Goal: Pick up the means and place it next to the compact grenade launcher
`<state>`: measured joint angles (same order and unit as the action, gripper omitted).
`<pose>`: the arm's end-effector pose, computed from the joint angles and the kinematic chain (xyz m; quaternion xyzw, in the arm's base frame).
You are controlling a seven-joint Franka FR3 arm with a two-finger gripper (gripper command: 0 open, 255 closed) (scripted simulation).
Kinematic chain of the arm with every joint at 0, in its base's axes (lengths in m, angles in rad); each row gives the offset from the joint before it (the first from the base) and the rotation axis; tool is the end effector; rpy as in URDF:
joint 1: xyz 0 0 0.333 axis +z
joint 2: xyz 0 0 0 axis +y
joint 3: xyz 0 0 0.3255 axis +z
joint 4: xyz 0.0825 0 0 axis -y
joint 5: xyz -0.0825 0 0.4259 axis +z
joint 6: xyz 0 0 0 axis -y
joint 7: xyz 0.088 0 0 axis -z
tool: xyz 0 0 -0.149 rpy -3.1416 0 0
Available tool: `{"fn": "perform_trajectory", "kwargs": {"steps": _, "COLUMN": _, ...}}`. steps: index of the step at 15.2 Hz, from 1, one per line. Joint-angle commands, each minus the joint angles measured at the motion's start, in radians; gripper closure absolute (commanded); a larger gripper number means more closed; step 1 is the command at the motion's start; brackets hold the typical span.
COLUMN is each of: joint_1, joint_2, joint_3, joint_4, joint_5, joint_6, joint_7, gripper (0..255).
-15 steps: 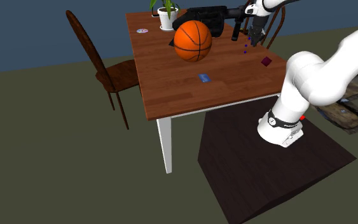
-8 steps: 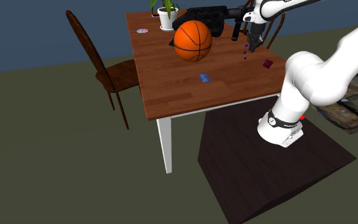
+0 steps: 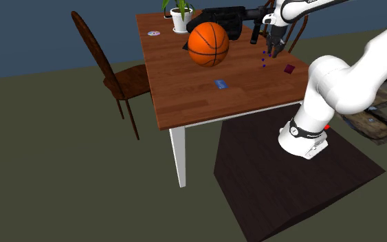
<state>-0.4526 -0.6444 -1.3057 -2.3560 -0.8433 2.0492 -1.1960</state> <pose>-0.1382 -0.4922 0.3211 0.9976 -0.0336 -0.0560 0.0218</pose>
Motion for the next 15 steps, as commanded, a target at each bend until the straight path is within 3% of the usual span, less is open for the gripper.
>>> {"fn": "perform_trajectory", "kwargs": {"steps": 1, "joint_1": 0.000, "joint_2": 0.000, "joint_3": 0.000, "joint_4": 0.000, "joint_5": 0.000, "joint_6": 0.000, "joint_7": 0.000, "gripper": 0}}
{"fn": "perform_trajectory", "kwargs": {"steps": 5, "joint_1": 0.000, "joint_2": 0.000, "joint_3": 0.000, "joint_4": 0.000, "joint_5": 0.000, "joint_6": 0.000, "joint_7": 0.000, "gripper": 0}}
{"fn": "perform_trajectory", "kwargs": {"steps": 9, "joint_1": -0.057, "joint_2": -0.032, "joint_3": 0.132, "joint_4": 0.053, "joint_5": 0.054, "joint_6": -0.122, "joint_7": -0.019, "gripper": 0}}
{"fn": "perform_trajectory", "kwargs": {"steps": 15, "joint_1": -0.056, "joint_2": -0.033, "joint_3": 0.132, "joint_4": 0.053, "joint_5": 0.054, "joint_6": -0.122, "joint_7": -0.019, "gripper": 0}}
